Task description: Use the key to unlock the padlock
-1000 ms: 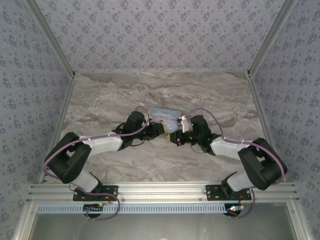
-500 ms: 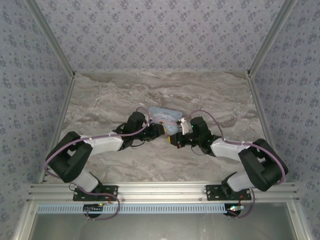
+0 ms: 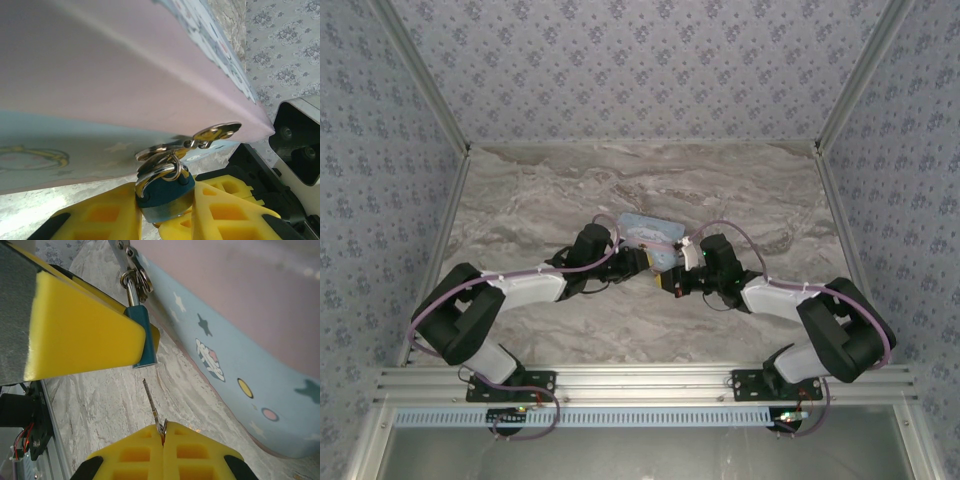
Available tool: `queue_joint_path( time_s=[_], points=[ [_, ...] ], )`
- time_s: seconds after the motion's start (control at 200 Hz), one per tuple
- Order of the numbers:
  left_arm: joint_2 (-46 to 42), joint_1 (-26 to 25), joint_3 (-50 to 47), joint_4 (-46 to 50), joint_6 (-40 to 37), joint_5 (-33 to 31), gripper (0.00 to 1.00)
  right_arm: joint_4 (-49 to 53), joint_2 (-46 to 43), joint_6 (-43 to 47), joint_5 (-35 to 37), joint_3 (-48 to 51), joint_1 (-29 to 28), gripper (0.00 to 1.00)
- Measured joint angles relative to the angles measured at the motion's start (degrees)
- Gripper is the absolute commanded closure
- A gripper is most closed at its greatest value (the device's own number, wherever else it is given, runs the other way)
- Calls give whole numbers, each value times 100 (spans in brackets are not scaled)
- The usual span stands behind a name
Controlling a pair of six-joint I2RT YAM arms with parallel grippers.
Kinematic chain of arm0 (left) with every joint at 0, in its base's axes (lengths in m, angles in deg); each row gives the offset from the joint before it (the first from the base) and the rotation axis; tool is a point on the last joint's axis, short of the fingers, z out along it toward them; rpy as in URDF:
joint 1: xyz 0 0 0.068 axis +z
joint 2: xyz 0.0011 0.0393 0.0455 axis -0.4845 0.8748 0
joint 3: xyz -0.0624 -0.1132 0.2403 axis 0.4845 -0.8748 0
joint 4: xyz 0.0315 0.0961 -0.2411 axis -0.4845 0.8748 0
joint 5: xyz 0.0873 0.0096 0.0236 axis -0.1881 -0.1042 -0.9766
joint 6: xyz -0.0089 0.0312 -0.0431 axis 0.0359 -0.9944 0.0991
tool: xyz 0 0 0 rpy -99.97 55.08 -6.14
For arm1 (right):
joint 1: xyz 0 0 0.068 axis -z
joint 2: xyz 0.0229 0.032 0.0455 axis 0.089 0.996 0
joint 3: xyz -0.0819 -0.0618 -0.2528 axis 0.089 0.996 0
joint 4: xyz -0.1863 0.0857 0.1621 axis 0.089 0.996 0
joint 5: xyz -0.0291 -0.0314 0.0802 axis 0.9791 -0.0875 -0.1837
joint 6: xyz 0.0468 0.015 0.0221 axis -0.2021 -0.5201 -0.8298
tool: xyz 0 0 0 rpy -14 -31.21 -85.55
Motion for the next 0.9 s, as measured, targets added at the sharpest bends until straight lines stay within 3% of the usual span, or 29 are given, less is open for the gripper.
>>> queue_joint_path(
  time_s=[0.899],
  points=[
    [0, 11, 0, -7, 0, -76, 74, 116, 227, 131, -15, -293, 0, 100]
  ],
)
